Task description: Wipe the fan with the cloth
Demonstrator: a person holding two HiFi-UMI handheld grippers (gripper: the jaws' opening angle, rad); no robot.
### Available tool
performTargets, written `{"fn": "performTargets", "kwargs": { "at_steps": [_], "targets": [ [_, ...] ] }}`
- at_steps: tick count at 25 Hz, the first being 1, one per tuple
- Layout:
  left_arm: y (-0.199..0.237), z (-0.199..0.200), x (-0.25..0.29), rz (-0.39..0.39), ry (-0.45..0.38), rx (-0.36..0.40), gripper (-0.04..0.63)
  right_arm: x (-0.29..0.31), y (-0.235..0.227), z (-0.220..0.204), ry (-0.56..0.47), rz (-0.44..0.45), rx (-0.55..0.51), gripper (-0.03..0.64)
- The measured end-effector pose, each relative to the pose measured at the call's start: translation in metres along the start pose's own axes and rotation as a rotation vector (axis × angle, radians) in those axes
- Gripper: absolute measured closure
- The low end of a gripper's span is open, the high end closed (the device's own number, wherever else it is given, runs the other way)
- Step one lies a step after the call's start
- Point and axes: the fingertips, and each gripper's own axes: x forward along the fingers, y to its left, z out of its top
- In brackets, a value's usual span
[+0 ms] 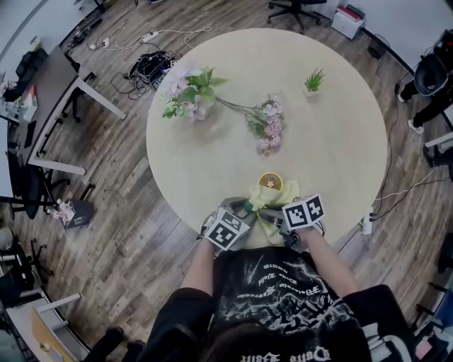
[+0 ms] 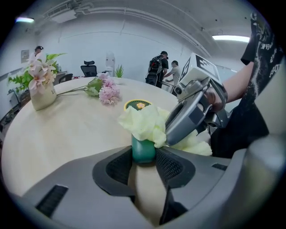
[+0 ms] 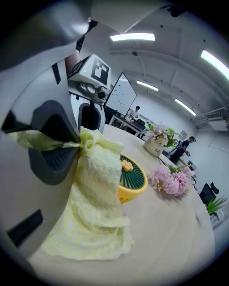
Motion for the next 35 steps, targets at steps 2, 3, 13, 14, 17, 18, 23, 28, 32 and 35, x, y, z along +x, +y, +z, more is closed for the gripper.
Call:
{"fn": "performTargets", "kwargs": {
  "at_steps": [2,3,13,14,17,18,23,28,32,35],
  "targets": [
    [-0.001,0.0,0.0,-0.011,0.019,-0.001,0.416,0.001,-0.003,0.002,-0.005,-0.019,-0.012,0.588],
    [-0.002,-0.001,0.0,-0.012,0.032,0.004,0.416,0.002,-0.003,0.003,-0.008,-0.028,-0.019,0.588],
    [-0.003,-0.001,0.003,0.029,0.065,0.073,0.416,-0.026,-0.028,0.021,-0.275,-0.082,0.19,0.588],
    [-0.003,-0.001,0.004,0.027,0.065,0.074,0.416,-0.027,-0.028,0.021,-0.28,-0.088,0.187,0.588],
    [-0.003,0.0,0.004,0.027,0.061,0.076,0.416,-0.032,-0.032,0.02,-0.297,-0.103,0.198,0.588],
    [-0.003,0.0,0.004,0.028,0.062,0.078,0.416,-0.034,-0.033,0.019,-0.306,-0.105,0.214,0.588],
    [-0.005,-0.003,0.002,0.029,0.079,0.111,0.416,-0.052,-0.045,0.018,-0.35,-0.125,0.263,0.588],
    [-0.006,-0.003,0.002,0.015,0.092,0.132,0.416,-0.07,-0.06,0.029,-0.402,-0.161,0.272,0.588],
    [-0.005,-0.004,0.004,0.0,0.109,0.151,0.416,-0.079,-0.073,0.046,-0.415,-0.164,0.262,0.588],
    [-0.006,-0.004,0.003,-0.017,0.125,0.165,0.416,-0.08,-0.077,0.058,-0.358,-0.149,0.219,0.588]
  ]
}}
